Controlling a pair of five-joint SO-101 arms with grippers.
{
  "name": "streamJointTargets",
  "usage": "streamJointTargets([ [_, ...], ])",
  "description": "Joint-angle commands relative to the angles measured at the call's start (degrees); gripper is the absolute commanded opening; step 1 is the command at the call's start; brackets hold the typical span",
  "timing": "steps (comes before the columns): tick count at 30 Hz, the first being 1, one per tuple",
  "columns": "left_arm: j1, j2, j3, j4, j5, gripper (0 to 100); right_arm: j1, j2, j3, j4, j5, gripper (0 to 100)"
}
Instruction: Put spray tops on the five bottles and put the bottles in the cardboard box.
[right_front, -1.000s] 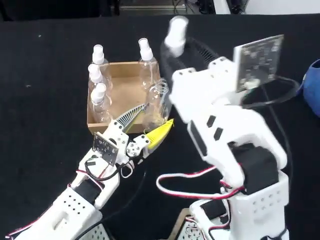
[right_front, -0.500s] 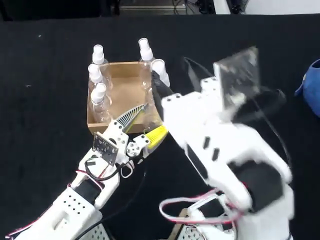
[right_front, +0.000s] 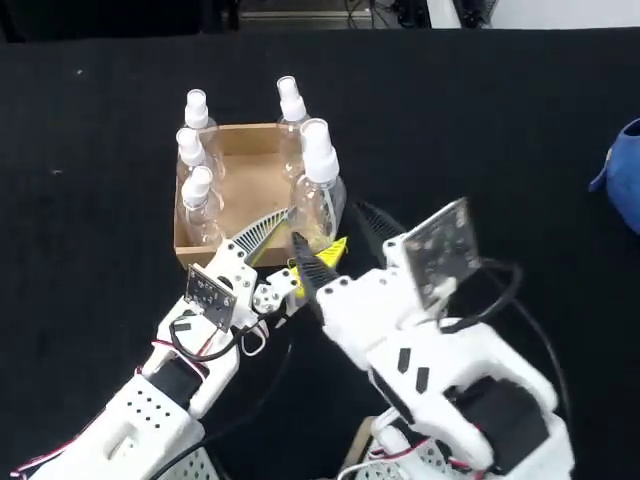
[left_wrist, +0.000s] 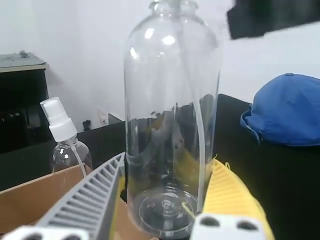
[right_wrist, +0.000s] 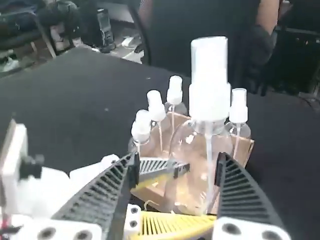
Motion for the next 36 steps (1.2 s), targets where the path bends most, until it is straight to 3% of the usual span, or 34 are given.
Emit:
streamJointTargets([
  [1, 0.0, -0.3, 1.4, -0.9, 0.4, 3, -1.3, -4.2, 7.6, -6.4, 3.6, 21.7],
  [8, 0.7, -0.2, 1.4, -0.8, 0.4, 3, -1.2, -6.9, 11.2, -8.4, 3.4, 35.8],
  [17, 3.2, -0.2, 1.4, -0.8, 0.4, 3, 5.6, -6.8, 13.8, -11.9, 3.3, 36.1],
  [27, 2.8, -0.2, 1.4, -0.8, 0.4, 3, 5.9, -7.1, 17.3, -15.5, 3.7, 36.0],
  [36, 3.3, 0.0, 1.4, -0.7, 0.4, 3, 9.5, -7.3, 13.3, -8.3, 3.3, 36.0],
])
